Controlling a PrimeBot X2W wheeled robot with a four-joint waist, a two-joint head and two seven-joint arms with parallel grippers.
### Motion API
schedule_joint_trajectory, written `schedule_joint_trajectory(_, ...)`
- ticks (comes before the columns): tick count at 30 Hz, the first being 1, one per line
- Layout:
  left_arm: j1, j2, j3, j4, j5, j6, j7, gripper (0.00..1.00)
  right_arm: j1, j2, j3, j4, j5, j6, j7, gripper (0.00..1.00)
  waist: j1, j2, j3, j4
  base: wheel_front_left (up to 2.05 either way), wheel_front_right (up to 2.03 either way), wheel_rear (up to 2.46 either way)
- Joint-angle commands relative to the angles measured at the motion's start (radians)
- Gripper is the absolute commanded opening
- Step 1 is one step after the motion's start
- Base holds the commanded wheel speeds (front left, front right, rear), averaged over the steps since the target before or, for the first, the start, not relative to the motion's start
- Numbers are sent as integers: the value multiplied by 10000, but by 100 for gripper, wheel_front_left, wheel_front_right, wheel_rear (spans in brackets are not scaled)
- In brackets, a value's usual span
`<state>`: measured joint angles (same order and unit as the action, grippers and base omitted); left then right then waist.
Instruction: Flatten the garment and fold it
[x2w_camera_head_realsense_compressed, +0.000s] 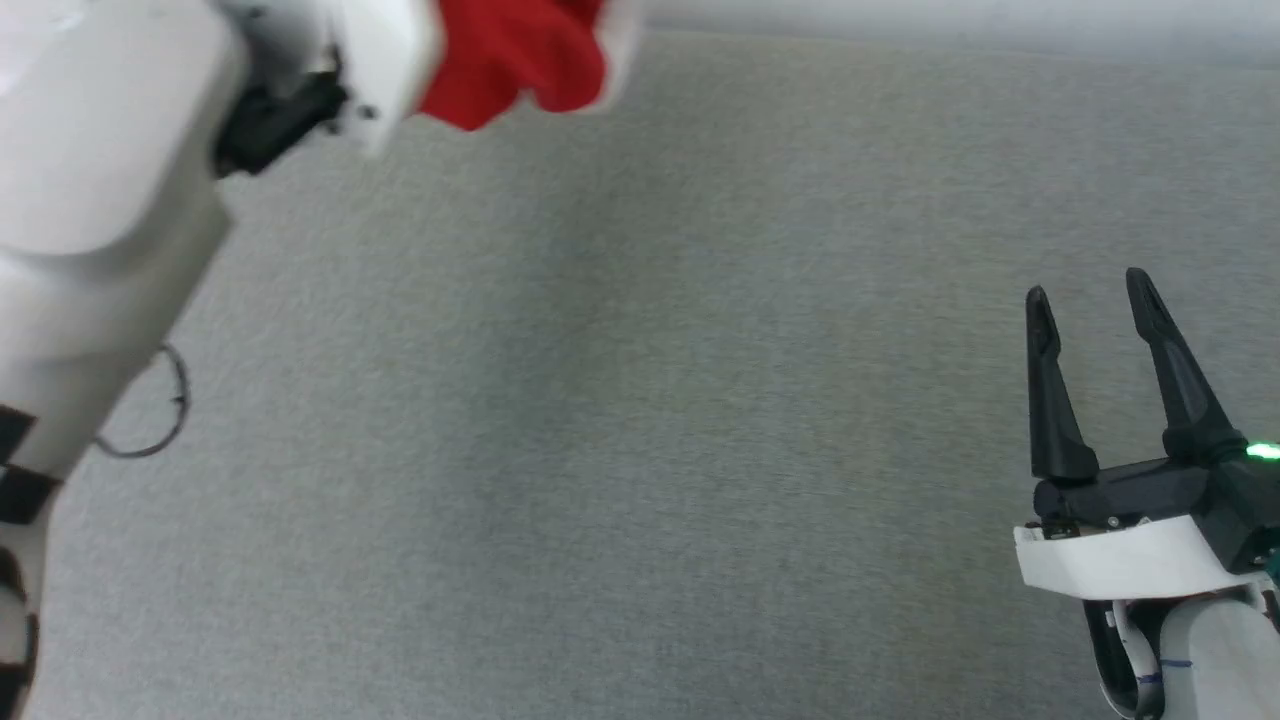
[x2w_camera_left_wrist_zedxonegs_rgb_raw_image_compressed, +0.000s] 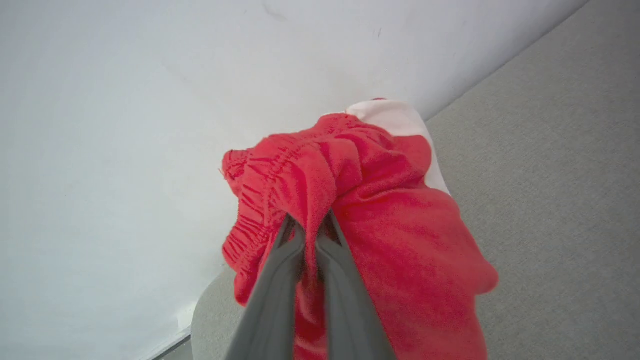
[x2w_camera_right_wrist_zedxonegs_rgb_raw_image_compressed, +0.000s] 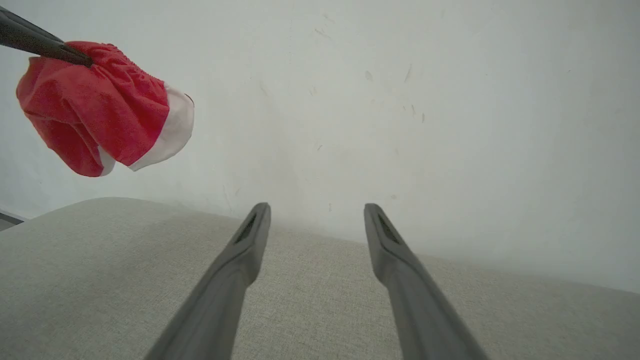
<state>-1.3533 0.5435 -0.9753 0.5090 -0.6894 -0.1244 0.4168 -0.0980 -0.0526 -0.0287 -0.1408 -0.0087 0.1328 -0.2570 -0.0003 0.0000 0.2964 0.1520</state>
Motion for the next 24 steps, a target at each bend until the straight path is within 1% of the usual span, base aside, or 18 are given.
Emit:
schedule_joint_trajectory(1,-155,-218,-212,-164,-67,-63,-106,0,89,21,-35,38,108,-21,-47,100,3,0,-457,-627,0,0,0)
schedule_joint_trajectory(5,-201,-733,-989,-508,-351,-63,-374,0,173,22,-7,74,304,-21,-47,100,3,0,-551,-1331,0,0,0)
schedule_joint_trajectory(8,96,-1121,-1719,-561,-611,-63,-544,0,206,22,7,96,407,-21,-47,100,3,0,-514,-1884,0,0,0)
schedule_joint_trajectory(12,745,-1722,-2713,-335,-978,-63,-606,0,202,23,-32,92,480,-21,-47,100,3,0,-328,-2364,0,0,0)
schedule_joint_trajectory(14,1229,-2058,-2943,-198,-1104,-63,-514,0,166,23,-10,101,493,-21,-47,100,3,0,-216,-2517,0,0,0)
schedule_joint_trajectory(16,1746,-2298,-3027,-123,-1090,-63,-270,0,114,23,18,119,510,-21,-47,100,3,0,-108,-2650,0,0,0)
schedule_joint_trajectory(19,2929,-2563,-3043,-321,-565,-63,639,0,33,23,65,151,533,-21,-47,100,3,0,-26,-2775,0,0,0)
schedule_joint_trajectory(22,3869,-2428,-3045,-687,-100,-63,1612,0,10,23,117,201,526,-21,-47,100,3,0,-52,-2838,0,0,0)
schedule_joint_trajectory(23,4040,-2336,-3046,-795,-85,-63,1661,0,22,23,118,218,517,-21,-47,100,3,0,-96,-2830,0,0,0)
schedule_joint_trajectory(24,4124,-2246,-3046,-855,-143,-63,1537,22,42,23,107,232,509,-21,-47,100,3,0,-145,-2805,0,0,0)
